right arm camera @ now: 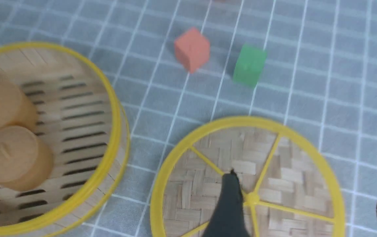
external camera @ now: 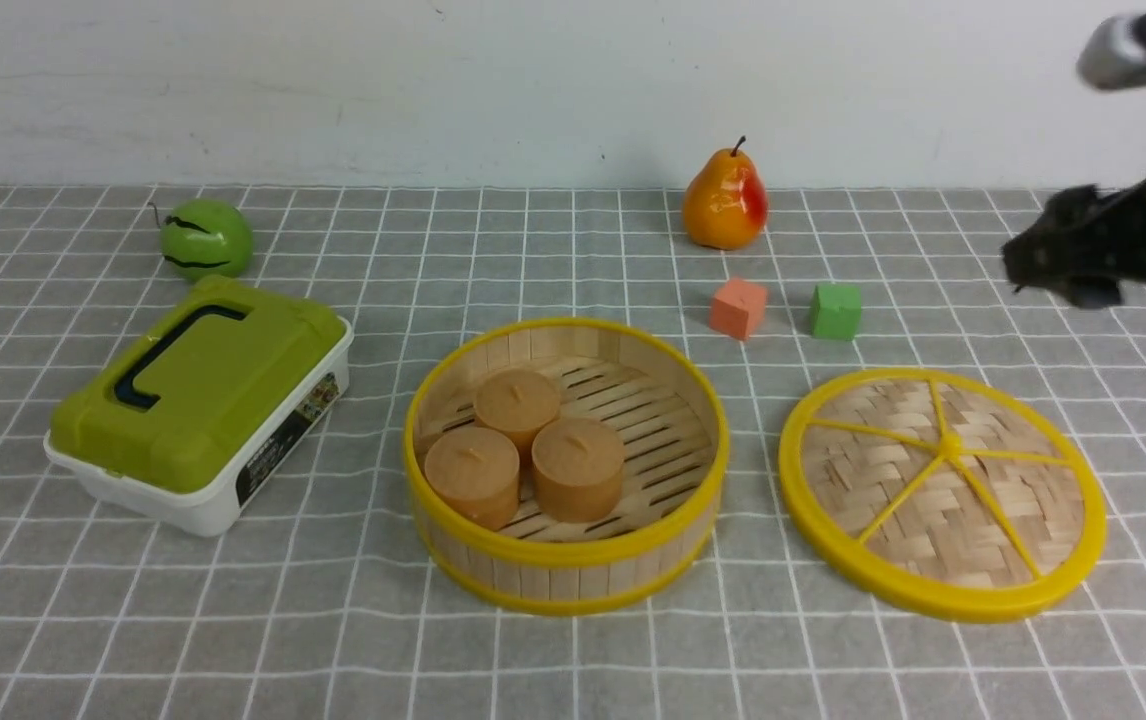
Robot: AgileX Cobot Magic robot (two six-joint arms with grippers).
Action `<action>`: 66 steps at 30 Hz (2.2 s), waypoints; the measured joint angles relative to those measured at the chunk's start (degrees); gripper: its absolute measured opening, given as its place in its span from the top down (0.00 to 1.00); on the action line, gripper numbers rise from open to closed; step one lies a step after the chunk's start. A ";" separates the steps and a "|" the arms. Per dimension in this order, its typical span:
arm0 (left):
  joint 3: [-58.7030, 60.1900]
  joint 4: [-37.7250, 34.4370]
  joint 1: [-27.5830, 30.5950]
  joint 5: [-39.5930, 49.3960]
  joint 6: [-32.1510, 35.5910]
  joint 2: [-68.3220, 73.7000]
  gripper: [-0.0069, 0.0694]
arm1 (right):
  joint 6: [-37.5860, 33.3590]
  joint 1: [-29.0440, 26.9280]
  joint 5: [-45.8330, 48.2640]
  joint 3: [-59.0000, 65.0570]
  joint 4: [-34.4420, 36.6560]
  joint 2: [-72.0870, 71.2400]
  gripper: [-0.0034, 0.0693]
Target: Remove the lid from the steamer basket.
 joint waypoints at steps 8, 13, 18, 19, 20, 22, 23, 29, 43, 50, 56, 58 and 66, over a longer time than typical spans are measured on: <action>0.00 0.00 0.00 0.00 0.00 0.00 0.60 | 0.00 0.00 1.65 10.73 -1.49 -24.14 0.88; 0.00 0.00 0.00 0.00 0.00 0.00 0.60 | 0.00 0.00 2.62 17.94 -4.00 -38.13 0.98; 0.00 0.00 0.00 0.00 0.00 0.00 0.60 | 0.00 0.00 2.82 20.55 -5.80 -43.55 0.98; 0.00 0.00 0.00 0.00 0.00 0.00 0.60 | 0.00 0.00 2.98 20.61 -5.80 -44.13 0.98; 0.00 0.00 0.00 0.00 0.00 0.00 0.60 | 0.00 0.00 3.00 20.61 -5.80 -44.51 0.98; 0.00 0.00 0.00 0.00 0.00 0.00 0.60 | 0.00 0.00 3.00 20.61 -5.80 -45.04 0.98; 0.00 0.00 0.00 0.00 0.00 0.00 0.60 | 0.00 0.00 3.00 20.61 -5.80 -45.09 0.98; 0.00 0.00 0.00 0.00 0.00 0.00 0.60 | 0.00 0.00 3.00 20.61 -5.80 -45.15 0.97; 0.00 0.00 0.00 0.00 0.00 0.00 0.60 | 5.17 0.00 -5.25 32.14 -14.53 -49.68 0.96; 0.00 0.00 0.00 0.00 0.00 0.00 0.60 | 17.79 0.00 -17.27 52.28 -19.26 -60.16 0.95; 0.00 0.00 0.00 0.00 0.00 0.00 0.60 | 24.60 -0.02 -20.38 66.39 -19.29 -70.06 0.94; 0.00 0.00 0.00 0.00 0.00 0.00 0.60 | 25.31 -0.41 -19.80 67.34 -19.14 -71.01 0.93; 0.00 0.00 0.00 0.00 0.00 0.00 0.60 | 25.41 -5.49 -14.65 67.41 -18.99 -71.33 0.92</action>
